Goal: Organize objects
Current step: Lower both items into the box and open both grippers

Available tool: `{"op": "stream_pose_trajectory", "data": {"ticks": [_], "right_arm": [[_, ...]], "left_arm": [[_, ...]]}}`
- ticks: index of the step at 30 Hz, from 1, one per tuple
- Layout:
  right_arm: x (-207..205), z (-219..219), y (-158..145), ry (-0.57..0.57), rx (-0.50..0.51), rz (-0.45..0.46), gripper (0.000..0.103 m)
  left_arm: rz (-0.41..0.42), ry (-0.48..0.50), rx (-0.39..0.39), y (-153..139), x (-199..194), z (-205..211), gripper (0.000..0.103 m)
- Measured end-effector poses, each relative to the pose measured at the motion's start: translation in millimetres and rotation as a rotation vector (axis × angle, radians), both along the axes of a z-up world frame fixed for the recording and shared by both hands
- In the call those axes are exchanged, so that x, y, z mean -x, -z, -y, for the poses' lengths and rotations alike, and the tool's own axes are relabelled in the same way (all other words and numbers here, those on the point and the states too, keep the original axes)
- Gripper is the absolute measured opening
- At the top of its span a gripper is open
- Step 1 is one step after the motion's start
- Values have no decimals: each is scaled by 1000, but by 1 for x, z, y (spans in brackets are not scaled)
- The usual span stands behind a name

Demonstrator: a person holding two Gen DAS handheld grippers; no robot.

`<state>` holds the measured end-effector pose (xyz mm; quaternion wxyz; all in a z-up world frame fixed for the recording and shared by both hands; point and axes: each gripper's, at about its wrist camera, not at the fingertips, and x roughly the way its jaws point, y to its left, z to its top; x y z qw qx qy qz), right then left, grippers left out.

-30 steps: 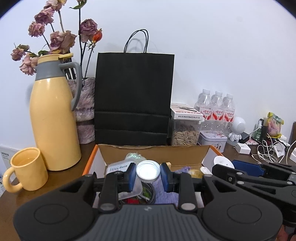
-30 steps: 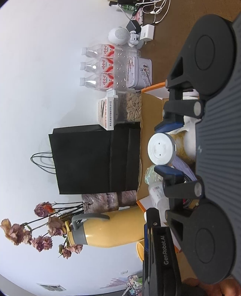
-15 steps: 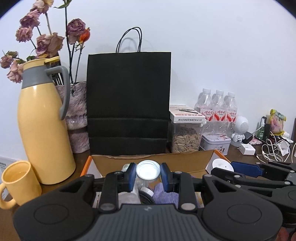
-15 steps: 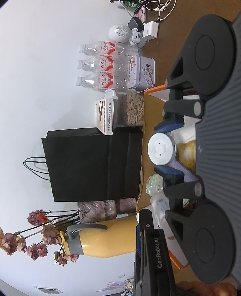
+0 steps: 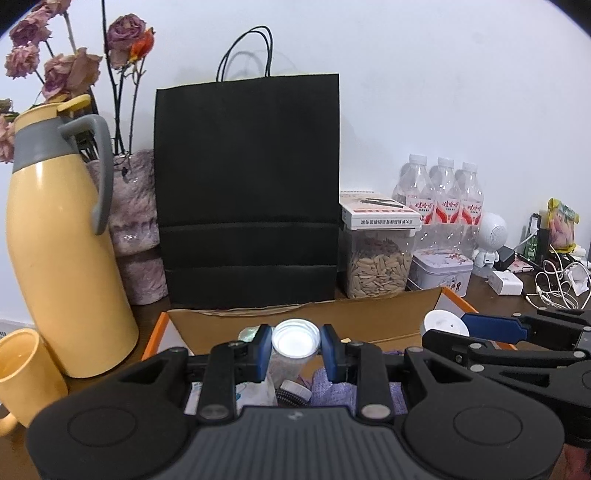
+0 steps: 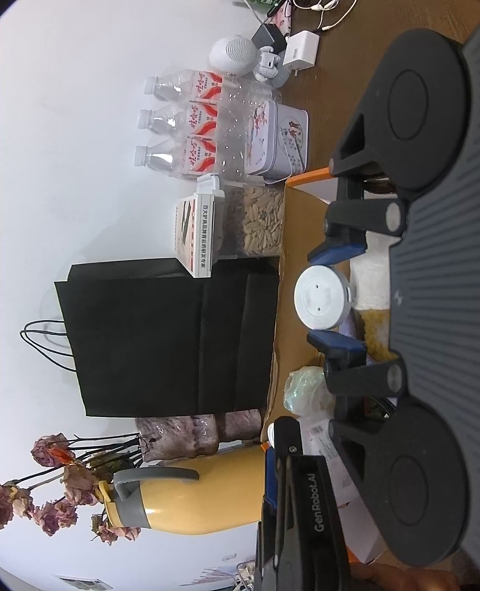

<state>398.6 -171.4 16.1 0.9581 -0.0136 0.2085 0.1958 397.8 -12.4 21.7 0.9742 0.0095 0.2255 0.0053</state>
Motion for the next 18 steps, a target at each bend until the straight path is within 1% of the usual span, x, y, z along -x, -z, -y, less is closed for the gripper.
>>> {"op": "stream_pose_trajectory", "data": {"ticks": [11, 12, 13, 14, 15, 16, 18], "right_arm": [[-2, -2, 4, -4, 9, -15, 40], [-2, -1, 4, 0, 10, -17, 42], [-2, -1, 4, 6, 12, -20, 45], [-3, 0, 5, 11, 13, -22, 49], [-3, 0, 5, 16, 18, -23, 57], [-3, 0, 5, 20, 24, -23, 66], [-2, 0, 6, 30, 31, -21, 77]], "left_arm": [[-20, 5, -8, 3, -4, 3, 27], [-24, 1, -8, 4, -4, 3, 28], [-29, -6, -9, 4, -5, 3, 30], [-33, -10, -10, 4, -5, 2, 37], [-32, -12, -7, 4, -5, 2, 46], [-29, -15, -6, 4, -5, 1, 51], [-26, -43, -19, 3, -4, 1, 70]]}}
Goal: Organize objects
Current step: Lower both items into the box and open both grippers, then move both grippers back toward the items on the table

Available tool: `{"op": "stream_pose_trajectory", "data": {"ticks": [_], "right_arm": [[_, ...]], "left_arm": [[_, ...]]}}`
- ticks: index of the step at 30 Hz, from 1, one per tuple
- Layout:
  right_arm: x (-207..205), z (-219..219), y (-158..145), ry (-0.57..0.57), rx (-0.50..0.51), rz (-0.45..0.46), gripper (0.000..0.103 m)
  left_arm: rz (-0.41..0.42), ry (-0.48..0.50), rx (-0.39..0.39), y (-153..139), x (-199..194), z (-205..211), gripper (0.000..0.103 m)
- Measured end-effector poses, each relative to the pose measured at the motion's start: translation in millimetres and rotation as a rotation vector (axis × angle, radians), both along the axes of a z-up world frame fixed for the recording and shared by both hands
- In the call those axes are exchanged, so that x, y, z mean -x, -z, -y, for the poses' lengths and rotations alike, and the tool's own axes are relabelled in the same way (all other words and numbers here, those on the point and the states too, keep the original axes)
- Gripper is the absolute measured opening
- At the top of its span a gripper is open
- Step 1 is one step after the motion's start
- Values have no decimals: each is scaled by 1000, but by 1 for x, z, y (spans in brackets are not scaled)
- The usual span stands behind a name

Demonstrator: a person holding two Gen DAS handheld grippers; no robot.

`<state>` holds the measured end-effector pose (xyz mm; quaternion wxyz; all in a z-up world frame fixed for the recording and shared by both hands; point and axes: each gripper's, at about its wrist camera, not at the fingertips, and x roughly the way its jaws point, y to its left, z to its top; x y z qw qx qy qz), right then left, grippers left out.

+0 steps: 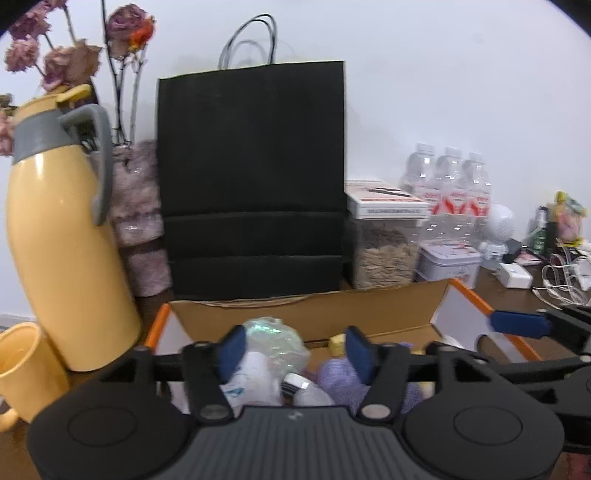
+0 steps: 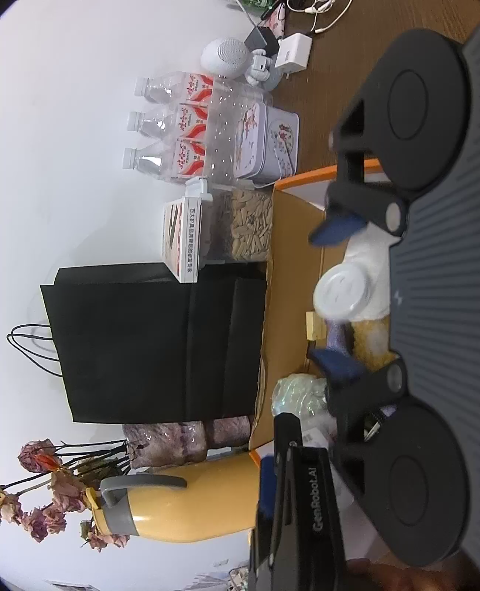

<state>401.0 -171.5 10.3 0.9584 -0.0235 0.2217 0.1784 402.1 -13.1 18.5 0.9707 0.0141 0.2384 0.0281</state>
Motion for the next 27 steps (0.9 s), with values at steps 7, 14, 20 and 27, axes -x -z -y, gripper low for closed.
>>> {"op": "stream_pose_trajectory", "data": {"ticks": [7, 14, 20, 27], "right_arm": [[-4, 4, 2, 31, 4, -1, 103], [-5, 3, 2, 29, 7, -8, 103], [-4, 3, 2, 29, 8, -7, 103], [-2, 3, 1, 29, 8, -2, 103]], "left_arm": [[-15, -54, 30, 0, -4, -10, 97], [-9, -55, 24, 0, -3, -9, 97], [-9, -56, 25, 0, -3, -9, 98], [0, -57, 30, -3, 2, -9, 98]]}}
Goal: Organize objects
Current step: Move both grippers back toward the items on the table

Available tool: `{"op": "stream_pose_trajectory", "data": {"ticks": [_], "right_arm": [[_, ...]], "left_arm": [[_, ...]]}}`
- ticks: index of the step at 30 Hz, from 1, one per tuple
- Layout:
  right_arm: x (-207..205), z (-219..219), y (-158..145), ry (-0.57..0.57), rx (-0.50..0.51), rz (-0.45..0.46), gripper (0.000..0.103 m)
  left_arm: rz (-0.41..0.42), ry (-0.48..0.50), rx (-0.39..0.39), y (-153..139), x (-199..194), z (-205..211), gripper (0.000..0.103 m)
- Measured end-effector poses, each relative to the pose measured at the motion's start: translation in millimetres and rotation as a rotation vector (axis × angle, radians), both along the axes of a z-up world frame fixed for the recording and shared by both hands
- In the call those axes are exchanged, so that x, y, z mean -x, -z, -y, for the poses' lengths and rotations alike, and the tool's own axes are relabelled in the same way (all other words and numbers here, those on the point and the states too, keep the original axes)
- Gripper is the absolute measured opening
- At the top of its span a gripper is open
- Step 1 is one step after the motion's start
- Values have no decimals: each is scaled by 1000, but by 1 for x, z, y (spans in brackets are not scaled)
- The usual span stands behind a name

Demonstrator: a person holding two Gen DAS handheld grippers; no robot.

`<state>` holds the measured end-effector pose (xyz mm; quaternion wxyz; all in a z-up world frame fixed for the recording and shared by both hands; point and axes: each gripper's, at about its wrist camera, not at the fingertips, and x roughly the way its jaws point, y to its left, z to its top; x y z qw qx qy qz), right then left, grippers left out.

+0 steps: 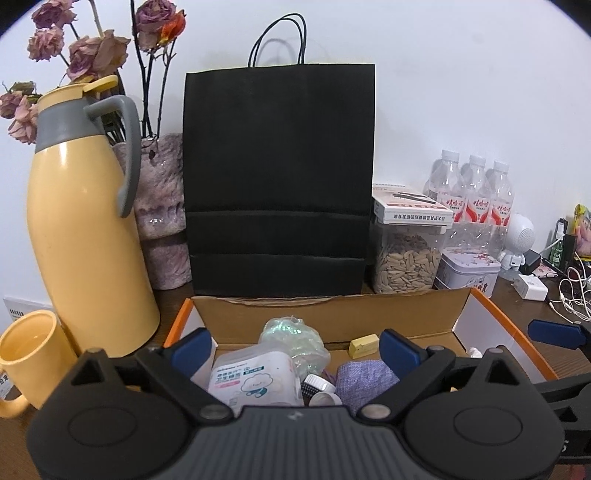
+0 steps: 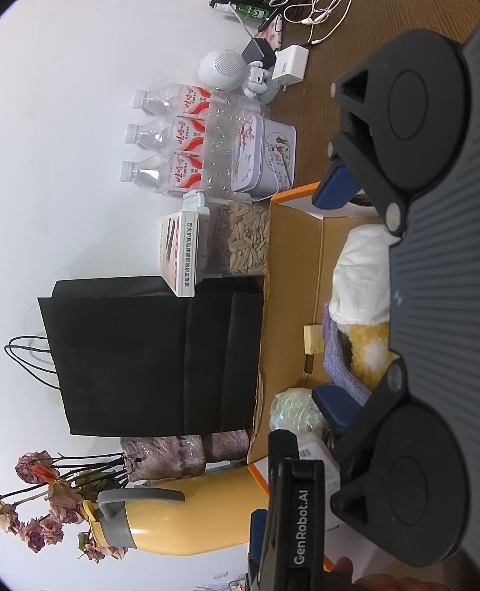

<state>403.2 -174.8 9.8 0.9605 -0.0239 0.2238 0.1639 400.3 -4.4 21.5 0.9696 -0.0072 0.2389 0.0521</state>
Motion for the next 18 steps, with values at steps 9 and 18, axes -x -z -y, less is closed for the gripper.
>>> {"op": "stream_pose_trajectory", "data": {"ticks": [9, 18], "right_arm": [[18, -1, -5, 0, -4, 14, 103], [48, -4, -7, -4, -9, 9, 103]], "left_arm": [[19, -7, 3, -7, 17, -2, 98], [18, -17, 12, -11, 47, -9, 98]]}}
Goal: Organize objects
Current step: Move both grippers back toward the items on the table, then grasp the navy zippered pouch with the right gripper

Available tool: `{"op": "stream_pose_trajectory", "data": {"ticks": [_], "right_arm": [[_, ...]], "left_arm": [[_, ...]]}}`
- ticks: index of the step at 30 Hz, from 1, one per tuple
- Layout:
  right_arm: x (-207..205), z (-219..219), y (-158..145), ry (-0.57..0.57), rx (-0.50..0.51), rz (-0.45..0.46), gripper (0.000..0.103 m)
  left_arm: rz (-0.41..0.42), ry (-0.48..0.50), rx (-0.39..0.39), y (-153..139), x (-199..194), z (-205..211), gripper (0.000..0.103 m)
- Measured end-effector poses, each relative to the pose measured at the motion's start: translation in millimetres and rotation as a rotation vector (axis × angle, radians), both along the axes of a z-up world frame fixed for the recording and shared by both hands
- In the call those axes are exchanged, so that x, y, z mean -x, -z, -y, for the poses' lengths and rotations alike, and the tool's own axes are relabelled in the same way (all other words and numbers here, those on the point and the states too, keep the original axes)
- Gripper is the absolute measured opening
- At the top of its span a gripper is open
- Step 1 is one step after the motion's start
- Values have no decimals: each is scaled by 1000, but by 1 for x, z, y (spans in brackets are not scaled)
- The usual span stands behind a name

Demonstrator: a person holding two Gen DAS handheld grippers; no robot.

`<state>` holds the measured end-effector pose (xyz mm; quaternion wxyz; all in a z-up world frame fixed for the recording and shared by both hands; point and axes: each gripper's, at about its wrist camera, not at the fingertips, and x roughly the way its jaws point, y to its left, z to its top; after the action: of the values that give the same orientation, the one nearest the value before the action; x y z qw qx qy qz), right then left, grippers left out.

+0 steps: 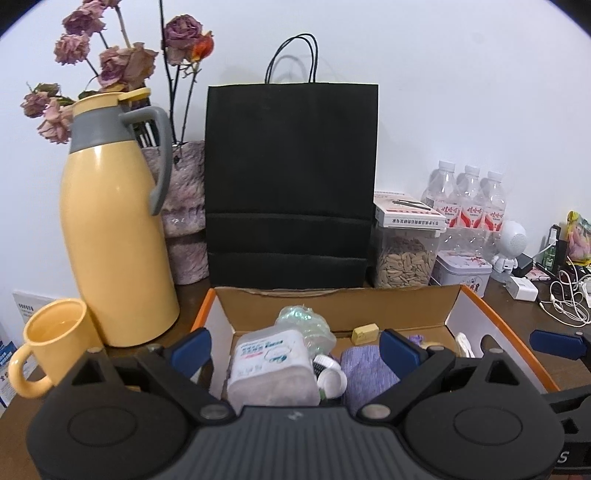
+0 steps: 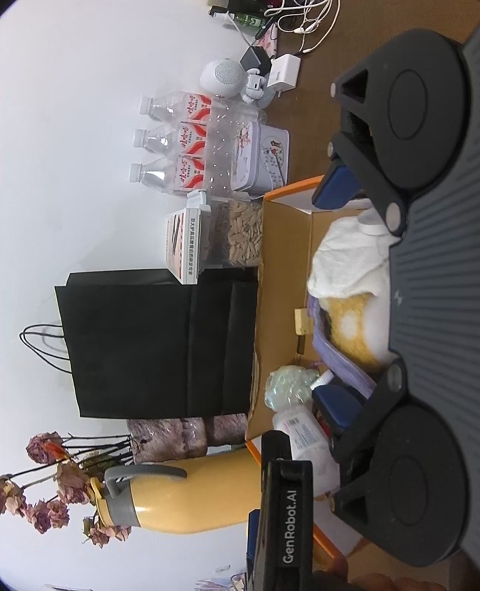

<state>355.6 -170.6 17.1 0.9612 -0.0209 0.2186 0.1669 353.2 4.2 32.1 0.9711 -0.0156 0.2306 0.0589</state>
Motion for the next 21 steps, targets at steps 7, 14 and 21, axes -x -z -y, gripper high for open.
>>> {"op": "stream_pose_trajectory", "data": {"ticks": [7, 14, 21], "right_arm": [[28, -6, 0, -9, 0, -13, 103], [58, -15, 1, -21, 13, -36, 103], [87, -29, 11, -44, 43, -98, 103]], "left_arm": [[-14, -16, 18, -2, 28, -11, 98], [-33, -20, 20, -4, 61, -22, 98], [-69, -29, 1, 2, 93, -41, 98]]}}
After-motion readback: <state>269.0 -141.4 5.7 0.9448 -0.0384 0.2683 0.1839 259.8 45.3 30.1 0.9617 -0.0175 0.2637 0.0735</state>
